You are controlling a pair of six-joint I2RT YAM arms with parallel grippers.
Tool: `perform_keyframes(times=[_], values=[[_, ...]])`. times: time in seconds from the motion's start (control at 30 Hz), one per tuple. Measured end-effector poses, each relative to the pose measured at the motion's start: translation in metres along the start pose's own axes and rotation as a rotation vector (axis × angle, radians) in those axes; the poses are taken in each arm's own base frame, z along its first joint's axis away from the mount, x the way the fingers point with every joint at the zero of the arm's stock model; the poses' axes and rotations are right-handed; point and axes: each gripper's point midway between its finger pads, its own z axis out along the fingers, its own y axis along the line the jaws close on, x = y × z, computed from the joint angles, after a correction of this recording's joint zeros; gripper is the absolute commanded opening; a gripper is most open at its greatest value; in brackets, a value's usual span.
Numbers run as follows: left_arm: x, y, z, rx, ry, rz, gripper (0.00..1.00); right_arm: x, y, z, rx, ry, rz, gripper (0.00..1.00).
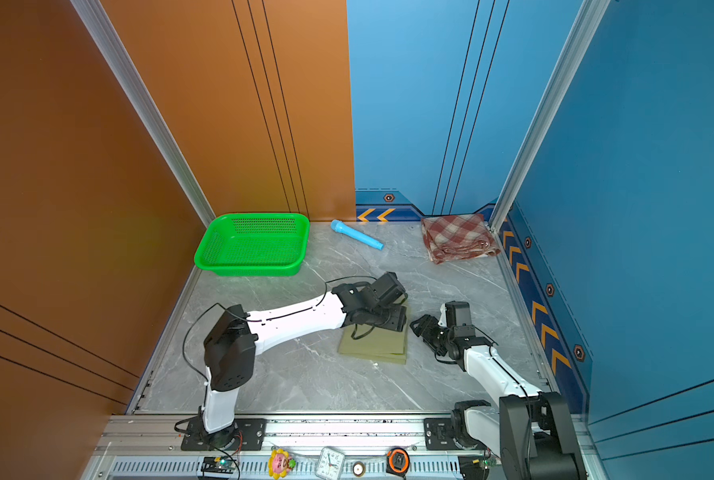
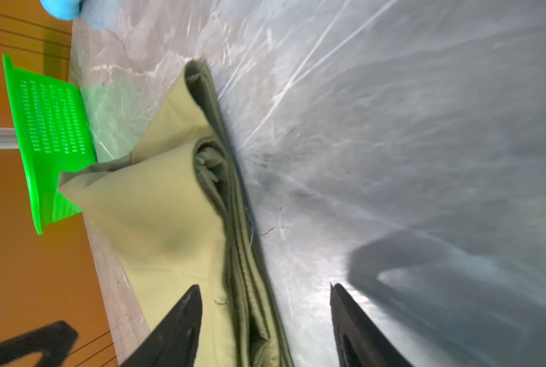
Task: Fold and stack the skirts
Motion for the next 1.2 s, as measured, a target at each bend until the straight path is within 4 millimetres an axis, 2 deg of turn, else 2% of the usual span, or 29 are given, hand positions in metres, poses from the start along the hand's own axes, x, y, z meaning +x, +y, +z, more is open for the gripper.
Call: perform_keyframes(times=[0.13, 0.23, 0.3, 0.43, 0.63, 0.7, 0.83, 0.97, 1.1, 1.2], values=[[-0.009, 0.033, -0.003, -0.03, -0.021, -0.049, 0.7, 0.01, 0.01, 0.008, 0.033, 0.036, -0.064, 0.62], [-0.005, 0.054, 0.003, -0.064, -0.007, -0.072, 0.7, 0.014, 0.007, 0.014, 0.081, 0.051, -0.086, 0.6], [-0.002, 0.06, 0.006, -0.075, 0.002, -0.077, 0.7, 0.016, 0.003, 0.018, 0.119, 0.063, -0.094, 0.57], [-0.005, 0.059, 0.006, -0.068, -0.007, -0.07, 0.7, 0.016, 0.007, 0.026, 0.147, 0.067, -0.126, 0.5], [-0.012, 0.053, 0.004, -0.054, -0.024, -0.058, 0.69, 0.017, 0.004, 0.033, 0.207, 0.064, -0.18, 0.14], [-0.018, 0.048, 0.007, -0.041, -0.033, -0.055, 0.69, 0.017, 0.002, 0.034, 0.224, 0.067, -0.192, 0.08], [-0.028, 0.04, 0.023, -0.009, -0.044, -0.061, 0.69, 0.013, 0.002, 0.036, 0.234, 0.057, -0.205, 0.04], [-0.026, 0.043, 0.05, 0.007, -0.024, -0.07, 0.69, 0.01, 0.004, 0.038, 0.237, 0.054, -0.208, 0.02], [-0.026, 0.062, 0.075, 0.014, -0.004, -0.101, 0.67, 0.009, 0.005, 0.04, 0.234, 0.051, -0.209, 0.0], [-0.027, 0.085, 0.087, 0.026, -0.006, -0.139, 0.67, 0.007, 0.006, 0.042, 0.229, 0.047, -0.211, 0.0]])
